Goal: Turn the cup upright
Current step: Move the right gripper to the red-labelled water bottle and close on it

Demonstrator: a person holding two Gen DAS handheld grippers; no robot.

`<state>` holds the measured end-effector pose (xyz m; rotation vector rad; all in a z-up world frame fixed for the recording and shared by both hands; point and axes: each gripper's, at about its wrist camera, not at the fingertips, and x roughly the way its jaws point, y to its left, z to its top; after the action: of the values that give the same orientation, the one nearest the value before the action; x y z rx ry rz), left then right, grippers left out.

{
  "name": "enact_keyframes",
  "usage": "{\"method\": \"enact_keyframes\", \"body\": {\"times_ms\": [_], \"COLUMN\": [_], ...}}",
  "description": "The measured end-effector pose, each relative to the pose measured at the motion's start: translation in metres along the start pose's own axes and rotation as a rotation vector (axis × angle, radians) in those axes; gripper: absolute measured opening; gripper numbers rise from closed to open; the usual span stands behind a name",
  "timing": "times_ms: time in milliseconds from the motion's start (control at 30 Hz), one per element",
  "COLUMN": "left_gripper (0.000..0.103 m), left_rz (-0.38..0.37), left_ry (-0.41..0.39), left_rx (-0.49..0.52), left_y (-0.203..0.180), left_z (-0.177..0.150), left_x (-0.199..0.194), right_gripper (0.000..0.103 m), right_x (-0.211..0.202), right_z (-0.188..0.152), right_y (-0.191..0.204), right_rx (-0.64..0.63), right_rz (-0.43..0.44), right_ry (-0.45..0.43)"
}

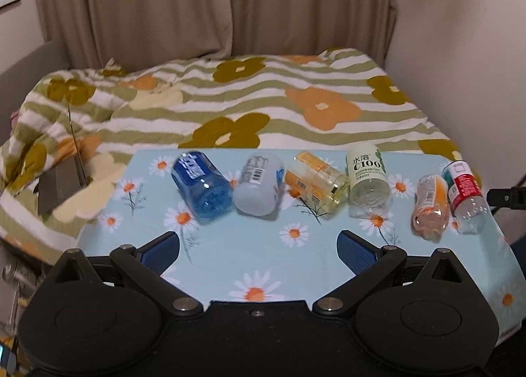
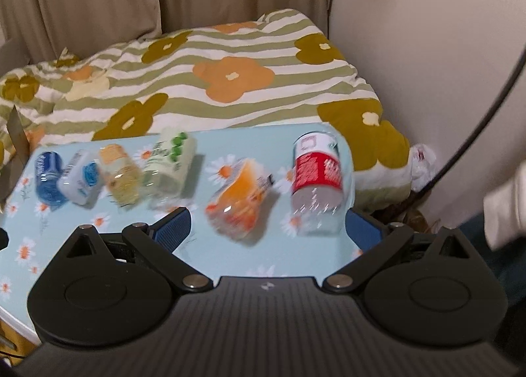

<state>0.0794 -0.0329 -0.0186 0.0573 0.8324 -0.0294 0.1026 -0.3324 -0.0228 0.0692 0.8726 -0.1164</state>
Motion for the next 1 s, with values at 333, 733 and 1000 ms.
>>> {"method": "enact_keyframes", "body": {"times_ms": [333,733,1000], "left_gripper": [0.103,0.103,0.103], "left_rz": [0.034,0.072,0.079], "left_ry": [0.057,0.118,0.135], "left_rx": [-0.054,-0.078,-0.095], "left_y": [-0.051,-0.082,-0.089], "left_z": [0.007,0.004,0.001], "left_x": [0.035,0.071,0.080], "right_gripper": [0.103,0.103,0.083], "right_x": [0.088,0.150,0.161], "right_z": [0.039,0.040,0.026], "right_y": [-0.043,-0.051,-0.046], "right_rx": [-0.021,-0.073,-0.128], "right_rz": [0.029,0.063,0.077], "right_ry": [0.083,0.176,0.215]}}
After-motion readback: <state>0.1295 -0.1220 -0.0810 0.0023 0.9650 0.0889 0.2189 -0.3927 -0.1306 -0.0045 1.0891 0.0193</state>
